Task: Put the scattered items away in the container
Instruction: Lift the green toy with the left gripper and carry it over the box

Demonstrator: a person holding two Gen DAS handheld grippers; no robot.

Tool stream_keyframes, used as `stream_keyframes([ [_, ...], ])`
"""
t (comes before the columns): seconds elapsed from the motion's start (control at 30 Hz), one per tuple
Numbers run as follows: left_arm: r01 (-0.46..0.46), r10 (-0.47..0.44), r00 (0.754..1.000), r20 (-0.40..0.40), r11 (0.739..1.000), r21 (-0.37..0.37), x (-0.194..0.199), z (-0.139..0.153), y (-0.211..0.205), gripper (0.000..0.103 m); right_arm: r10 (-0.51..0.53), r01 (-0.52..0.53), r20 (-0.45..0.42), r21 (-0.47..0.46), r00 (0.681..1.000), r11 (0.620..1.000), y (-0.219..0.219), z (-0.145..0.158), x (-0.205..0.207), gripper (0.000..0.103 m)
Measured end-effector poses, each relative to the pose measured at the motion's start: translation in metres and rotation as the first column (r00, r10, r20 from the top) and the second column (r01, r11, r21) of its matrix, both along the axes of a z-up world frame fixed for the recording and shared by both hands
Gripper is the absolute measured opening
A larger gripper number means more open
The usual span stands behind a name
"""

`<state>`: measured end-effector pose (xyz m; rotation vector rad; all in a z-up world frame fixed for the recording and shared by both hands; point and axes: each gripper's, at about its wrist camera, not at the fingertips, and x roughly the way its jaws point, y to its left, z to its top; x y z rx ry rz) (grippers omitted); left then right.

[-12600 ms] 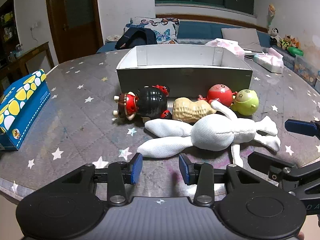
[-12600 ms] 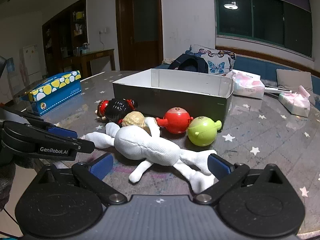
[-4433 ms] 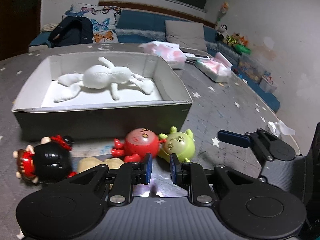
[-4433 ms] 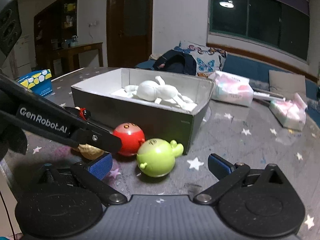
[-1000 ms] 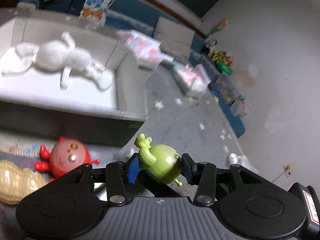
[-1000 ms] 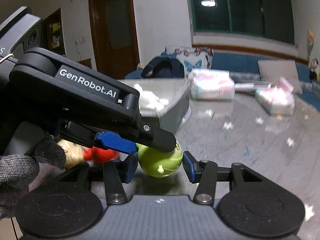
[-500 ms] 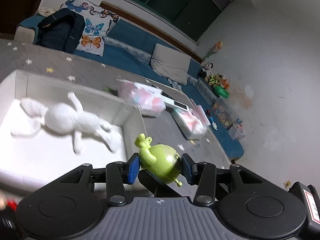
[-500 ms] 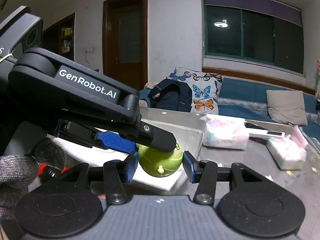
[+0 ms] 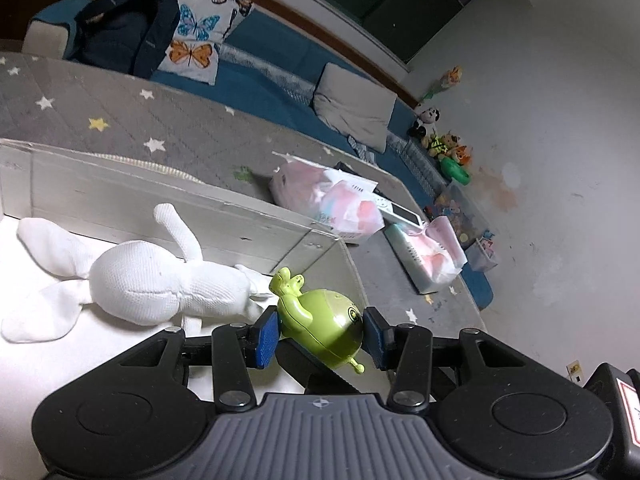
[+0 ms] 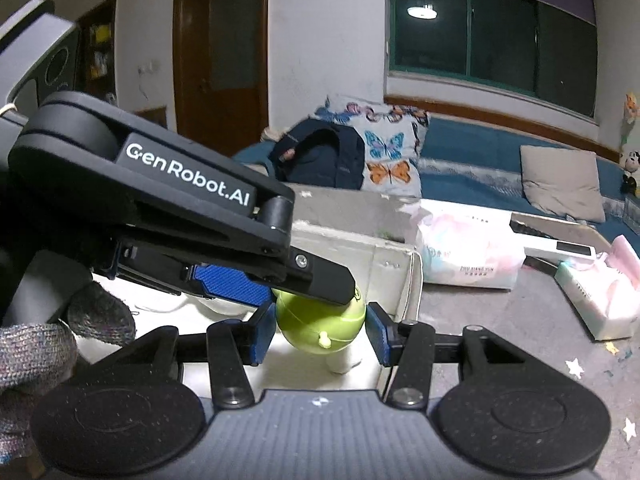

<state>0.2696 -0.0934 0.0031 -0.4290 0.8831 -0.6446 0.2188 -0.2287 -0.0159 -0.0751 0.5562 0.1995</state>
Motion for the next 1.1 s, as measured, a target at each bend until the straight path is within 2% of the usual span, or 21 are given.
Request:
stream_keyframes([
  [0.3,0.015,-0.015,0.999,-0.029,1.000,0.013,0.011,-0.015,-0.002,0.048,0.020,-0.021,-0.011,-0.127,1.000,0.992,0.013,-0.010,0.011,0.050],
  [0.73,0.024,-0.023,0.998,-0.059,0.999,0.023,0.014,-0.020,-0.007,0.049,0.063,-0.065,-0.018,-0.168,0.998,0.984,0.011,-0.006,0.009,0.051],
  [0.97,0.026,-0.025,0.999,-0.030,0.998,0.054,0.010,-0.011,-0.007,0.049,0.126,-0.127,-0.021,-0.250,0.992,0.960,0.018,-0.008,0.007,0.056],
  [1.1,0.021,-0.019,0.999,-0.030,0.999,0.046,0.012,-0.010,-0.004,0.049,0.143,-0.141,-0.013,-0.293,0.990,0.946,0.021,-0.007,0.008,0.062],
])
